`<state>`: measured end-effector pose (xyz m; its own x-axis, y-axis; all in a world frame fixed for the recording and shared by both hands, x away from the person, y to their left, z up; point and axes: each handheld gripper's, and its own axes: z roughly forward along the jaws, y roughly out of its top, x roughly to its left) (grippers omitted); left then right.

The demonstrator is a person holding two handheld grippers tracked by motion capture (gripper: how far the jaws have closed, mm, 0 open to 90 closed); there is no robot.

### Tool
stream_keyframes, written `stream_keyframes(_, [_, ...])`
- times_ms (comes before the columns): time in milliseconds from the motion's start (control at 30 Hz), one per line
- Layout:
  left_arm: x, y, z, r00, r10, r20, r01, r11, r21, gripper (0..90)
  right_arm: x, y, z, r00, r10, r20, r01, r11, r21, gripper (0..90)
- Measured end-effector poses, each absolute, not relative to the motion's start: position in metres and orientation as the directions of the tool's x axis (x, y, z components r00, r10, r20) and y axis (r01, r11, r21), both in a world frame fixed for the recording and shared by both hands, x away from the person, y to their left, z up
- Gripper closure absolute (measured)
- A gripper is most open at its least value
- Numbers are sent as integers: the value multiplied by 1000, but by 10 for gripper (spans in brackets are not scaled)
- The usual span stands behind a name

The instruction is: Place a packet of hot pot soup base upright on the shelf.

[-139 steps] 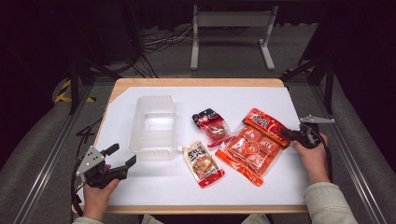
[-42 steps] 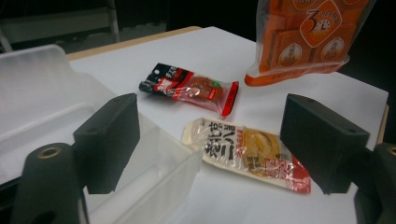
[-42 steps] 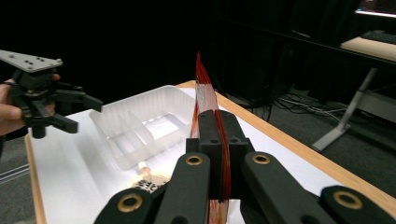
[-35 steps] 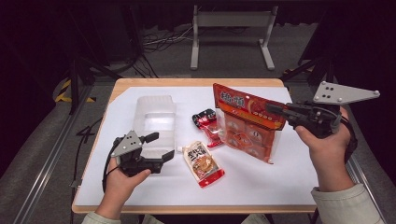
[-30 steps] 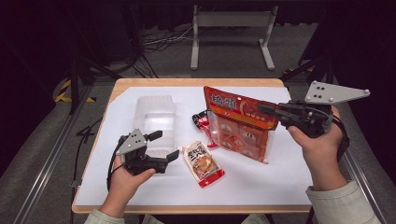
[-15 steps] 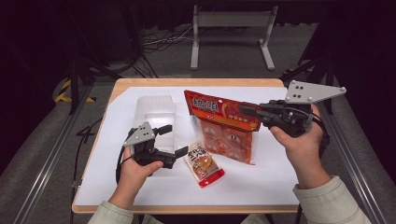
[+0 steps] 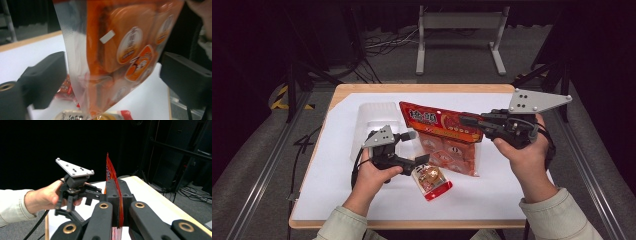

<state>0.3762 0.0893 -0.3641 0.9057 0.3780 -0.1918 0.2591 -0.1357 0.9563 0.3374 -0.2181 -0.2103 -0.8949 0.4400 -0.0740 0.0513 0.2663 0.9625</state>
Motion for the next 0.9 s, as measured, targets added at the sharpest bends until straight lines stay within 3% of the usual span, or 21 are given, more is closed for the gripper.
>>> stream_keyframes(633, [377,74,-367,959,237,-156,179,-76,981,255,337,-213,-216,-910,410,-56,46,235,971,900])
stream_keyframes(900, [371,69,-365,968,203,-145,172,-124,977,540,339,-216,-219,-911,412,-36,58,212,976,900])
